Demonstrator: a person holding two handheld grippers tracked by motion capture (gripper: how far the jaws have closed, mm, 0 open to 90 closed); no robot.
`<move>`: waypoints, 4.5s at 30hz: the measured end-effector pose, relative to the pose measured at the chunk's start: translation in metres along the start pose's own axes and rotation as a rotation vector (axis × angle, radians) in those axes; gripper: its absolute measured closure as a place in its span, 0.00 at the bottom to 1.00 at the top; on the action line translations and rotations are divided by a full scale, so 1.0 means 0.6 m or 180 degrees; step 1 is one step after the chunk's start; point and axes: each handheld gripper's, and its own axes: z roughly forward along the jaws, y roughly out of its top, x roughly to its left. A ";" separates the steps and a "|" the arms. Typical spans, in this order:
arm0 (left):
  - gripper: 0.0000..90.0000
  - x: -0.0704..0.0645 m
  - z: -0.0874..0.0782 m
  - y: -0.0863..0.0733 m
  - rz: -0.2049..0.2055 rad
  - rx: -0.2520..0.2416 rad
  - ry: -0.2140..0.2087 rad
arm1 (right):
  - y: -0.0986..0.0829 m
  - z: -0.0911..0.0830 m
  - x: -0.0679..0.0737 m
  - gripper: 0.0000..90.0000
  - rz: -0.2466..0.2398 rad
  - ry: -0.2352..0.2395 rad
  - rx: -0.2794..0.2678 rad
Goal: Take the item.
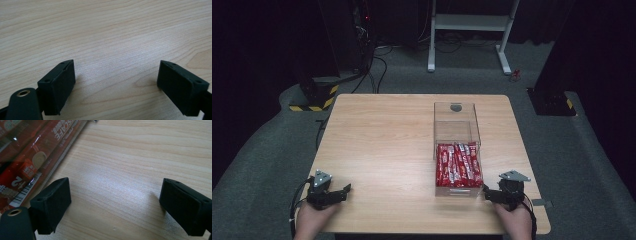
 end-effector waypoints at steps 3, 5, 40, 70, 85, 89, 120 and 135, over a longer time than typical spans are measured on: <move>0.19 -0.001 -0.001 -0.001 -0.0016 -0.0006 0.0002 | 0.000 0.000 0.000 0.11 -0.0001 -0.0003 0.0000; 0.21 -0.001 -0.001 -0.001 -0.0011 -0.0021 -0.0001 | 0.000 0.000 0.000 0.11 0.0000 -0.0004 0.0000; 0.32 -0.042 -0.046 0.026 0.0290 -0.0468 -0.0128 | 0.001 0.001 0.001 0.11 -0.0019 0.0000 -0.0002; 0.31 -0.126 -0.058 0.067 0.0418 -0.0661 -0.0494 | 0.001 0.001 0.001 0.11 -0.0029 0.0012 -0.0002; 0.31 -0.170 -0.056 0.085 0.0547 -0.0706 -0.0708 | 0.001 0.001 0.002 0.11 -0.0030 0.0026 0.0008; 0.32 -0.187 -0.052 0.092 0.0597 -0.0729 -0.0787 | 0.001 0.001 0.002 0.11 -0.0032 0.0031 0.0010; 0.34 -0.313 -0.030 0.159 0.0855 -0.0844 -0.1263 | 0.001 0.000 0.002 0.11 -0.0038 0.0038 0.0012; 0.35 -0.354 -0.015 0.187 0.0981 -0.0812 -0.1377 | 0.001 0.000 0.002 0.12 -0.0046 0.0040 0.0009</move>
